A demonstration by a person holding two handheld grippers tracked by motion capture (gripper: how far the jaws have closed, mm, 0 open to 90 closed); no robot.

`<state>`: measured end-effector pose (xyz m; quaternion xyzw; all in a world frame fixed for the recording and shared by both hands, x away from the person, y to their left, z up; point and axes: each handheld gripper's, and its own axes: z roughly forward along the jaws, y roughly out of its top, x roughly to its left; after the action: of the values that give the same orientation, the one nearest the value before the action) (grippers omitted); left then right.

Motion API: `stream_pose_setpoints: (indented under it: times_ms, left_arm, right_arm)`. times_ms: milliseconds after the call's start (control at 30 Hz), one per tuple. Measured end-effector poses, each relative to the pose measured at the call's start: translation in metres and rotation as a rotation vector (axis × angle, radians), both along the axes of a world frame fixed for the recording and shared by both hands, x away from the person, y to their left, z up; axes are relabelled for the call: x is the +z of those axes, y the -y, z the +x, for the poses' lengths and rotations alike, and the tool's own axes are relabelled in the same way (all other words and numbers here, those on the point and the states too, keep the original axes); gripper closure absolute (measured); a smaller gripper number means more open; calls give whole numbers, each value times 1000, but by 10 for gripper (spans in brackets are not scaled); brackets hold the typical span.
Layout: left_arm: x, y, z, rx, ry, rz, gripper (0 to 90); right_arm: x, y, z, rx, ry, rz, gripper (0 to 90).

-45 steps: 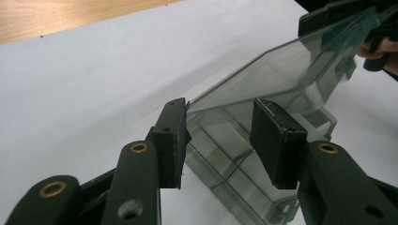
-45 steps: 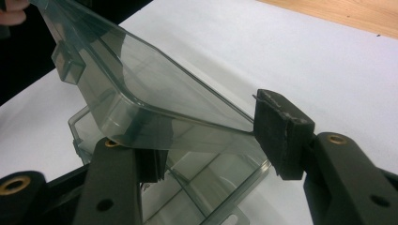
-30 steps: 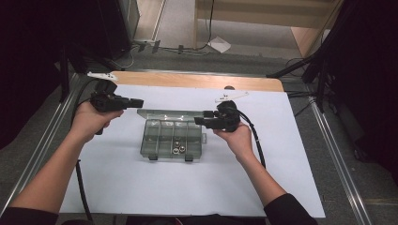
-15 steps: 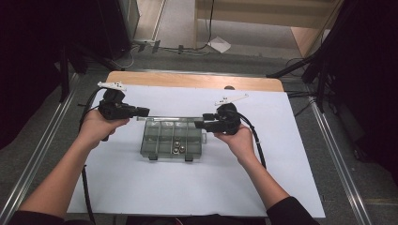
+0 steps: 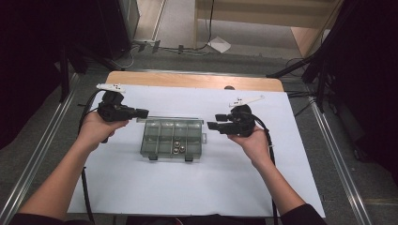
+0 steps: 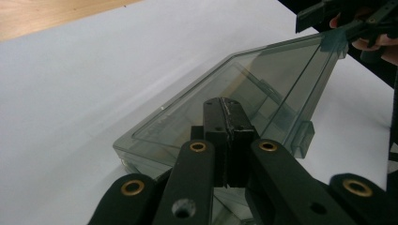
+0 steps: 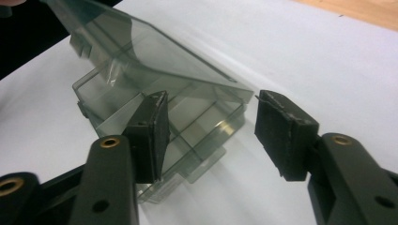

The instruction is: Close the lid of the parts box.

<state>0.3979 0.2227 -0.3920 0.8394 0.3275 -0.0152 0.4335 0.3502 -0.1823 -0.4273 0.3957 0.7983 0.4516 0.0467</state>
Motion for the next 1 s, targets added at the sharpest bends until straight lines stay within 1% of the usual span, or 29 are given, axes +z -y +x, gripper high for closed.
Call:
stream_pose_setpoints:
  times_ms: [100, 167, 200, 267, 300, 400, 433, 500, 567, 600, 633, 667, 700, 767, 900, 1000]
  left_arm:
    - [-1, 0, -1, -4, 4, -9, 900]
    - [-1, -2, -2, -3, 6, -8, 900]
    - [-2, -2, -2, 0, 7, -9, 900]
    - [-3, -3, -3, 6, 7, -4, 900]
    - [-3, -4, -3, 5, 7, -6, 900]
    - [-4, -5, -5, 5, 10, -13, 900]
    - [-5, -6, -6, 8, 11, -7, 900]
    - [-6, -6, -8, 8, 11, -18, 900]
    - [-6, -6, -9, 6, 13, -13, 900]
    - [-7, -6, -9, 5, 13, -18, 900]
    - [-7, -5, -10, 3, 12, -15, 900]
    - [-8, -4, -11, 1, 16, -15, 900]
    - [-8, -4, -11, -3, 16, -20, 900]
    - [-9, -3, -13, -2, 20, -20, 900]
    - [-12, -3, -15, 0, 18, -27, 900]
    - [-14, -2, -19, -3, 24, -26, 900]
  right_arm:
    - [5, 4, 1, -15, 4, 10, 509]
    - [9, 4, 2, -21, 6, 12, 531]
    - [11, 3, 4, -25, 13, 5, 541]
    - [14, 0, 7, -20, 10, 13, 583]
    - [17, -3, 8, -24, 9, 14, 626]
    - [21, -12, 11, -16, -1, 31, 694]
    - [22, -14, 12, -10, -1, 36, 719]
    - [24, -21, 12, 2, -7, 45, 784]
    - [25, -29, 12, 24, -10, 51, 862]
    - [26, -32, 12, 31, -12, 53, 893]
    - [25, -34, 12, 41, -9, 55, 900]
    - [25, -37, 12, 46, -20, 61, 900]
    - [24, -40, 12, 55, -19, 63, 900]
    - [23, -44, 11, 62, -22, 59, 900]
    - [20, -45, 7, 63, -9, 66, 900]
    - [16, -45, 4, 64, -9, 69, 900]
